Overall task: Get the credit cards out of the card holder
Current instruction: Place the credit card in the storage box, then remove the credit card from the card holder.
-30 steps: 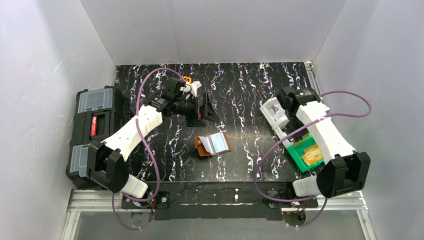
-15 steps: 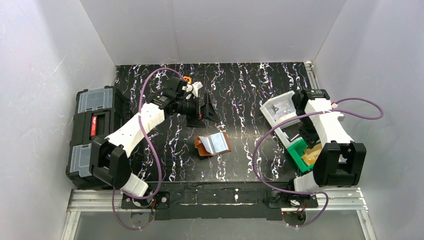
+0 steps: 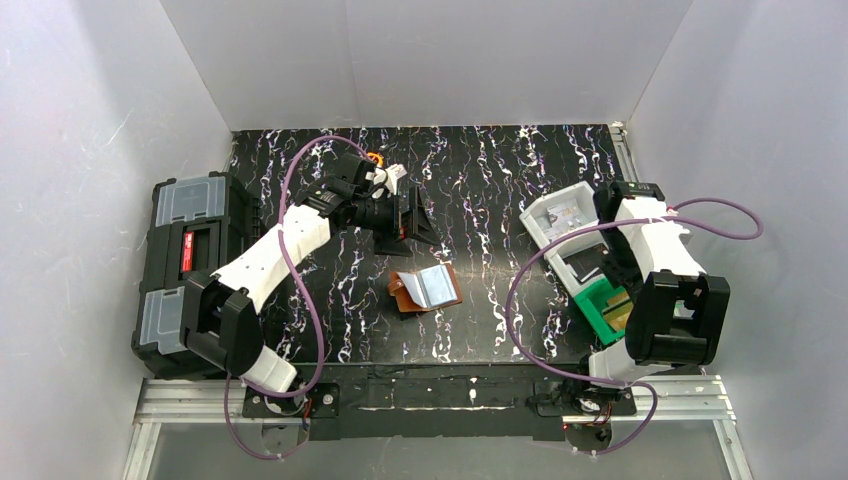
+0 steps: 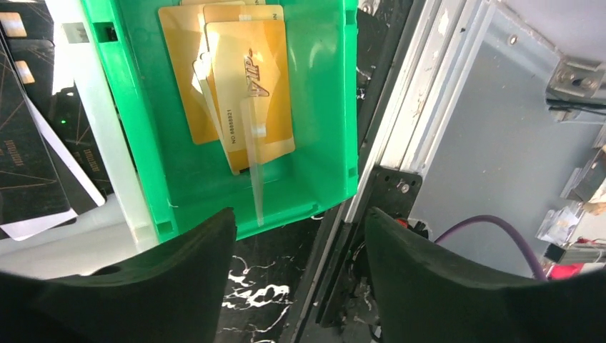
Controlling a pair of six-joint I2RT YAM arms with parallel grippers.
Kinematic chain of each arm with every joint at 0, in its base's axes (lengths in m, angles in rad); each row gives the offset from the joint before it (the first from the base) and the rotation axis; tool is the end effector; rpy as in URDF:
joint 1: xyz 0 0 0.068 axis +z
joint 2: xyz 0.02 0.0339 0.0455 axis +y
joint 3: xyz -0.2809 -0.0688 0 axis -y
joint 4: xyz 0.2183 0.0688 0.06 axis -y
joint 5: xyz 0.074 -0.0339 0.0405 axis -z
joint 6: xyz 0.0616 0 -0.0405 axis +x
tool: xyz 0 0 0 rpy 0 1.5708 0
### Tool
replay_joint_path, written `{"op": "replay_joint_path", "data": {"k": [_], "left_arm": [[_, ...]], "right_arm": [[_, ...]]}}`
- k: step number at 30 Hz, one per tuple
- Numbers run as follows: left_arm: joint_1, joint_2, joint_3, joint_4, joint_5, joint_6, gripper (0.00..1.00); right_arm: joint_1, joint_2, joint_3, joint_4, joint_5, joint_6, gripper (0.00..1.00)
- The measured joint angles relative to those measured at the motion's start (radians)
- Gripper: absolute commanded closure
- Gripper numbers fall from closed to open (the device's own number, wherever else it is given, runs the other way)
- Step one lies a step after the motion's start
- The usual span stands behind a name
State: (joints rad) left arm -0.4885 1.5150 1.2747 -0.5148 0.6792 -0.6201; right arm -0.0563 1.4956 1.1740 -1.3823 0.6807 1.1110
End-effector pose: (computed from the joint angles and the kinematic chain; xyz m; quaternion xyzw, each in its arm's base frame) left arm 0.2639 -0.1841 0.3167 0.0749 0.8724 -0.4568 0.1570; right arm 0.2063 -0.0505 0.2607 0.4998 0.7971 -0.3194 0.1134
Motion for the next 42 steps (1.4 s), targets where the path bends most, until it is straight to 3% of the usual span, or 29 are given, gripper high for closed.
{"op": "replay_joint_path", "data": {"k": [4,10,15,19,22,30,36,42], "left_arm": [[0.000,0.000,0.002,-0.003,0.001,0.000,0.02],[-0.003,0.000,0.002,-0.003,-0.006,0.001,0.02],[-0.006,0.000,-0.003,-0.008,-0.053,0.000,0.02],[-0.018,-0.012,-0.061,0.002,-0.119,-0.011,0.02],[-0.042,-0.023,-0.134,0.014,-0.172,-0.030,0.03],[-0.083,-0.024,-0.262,0.128,-0.229,-0.102,0.36],[-0.106,-0.011,-0.283,0.222,-0.245,-0.158,0.52],[-0.116,0.031,-0.283,0.245,-0.262,-0.174,0.77]], "right_arm": [[0.000,0.000,0.006,0.000,0.000,-0.031,0.04],[0.000,-0.050,0.056,0.027,-0.051,-0.127,0.02],[0.034,-0.196,0.055,0.137,-0.228,-0.258,0.02],[0.140,-0.324,0.009,0.298,-0.436,-0.327,0.02],[0.257,-0.333,-0.009,0.402,-0.552,-0.341,0.03],[0.489,-0.102,-0.009,0.631,-0.762,-0.355,0.19],[0.533,-0.030,-0.009,0.735,-0.848,-0.354,0.24],[0.565,0.018,-0.009,0.809,-0.898,-0.337,0.30]]}}
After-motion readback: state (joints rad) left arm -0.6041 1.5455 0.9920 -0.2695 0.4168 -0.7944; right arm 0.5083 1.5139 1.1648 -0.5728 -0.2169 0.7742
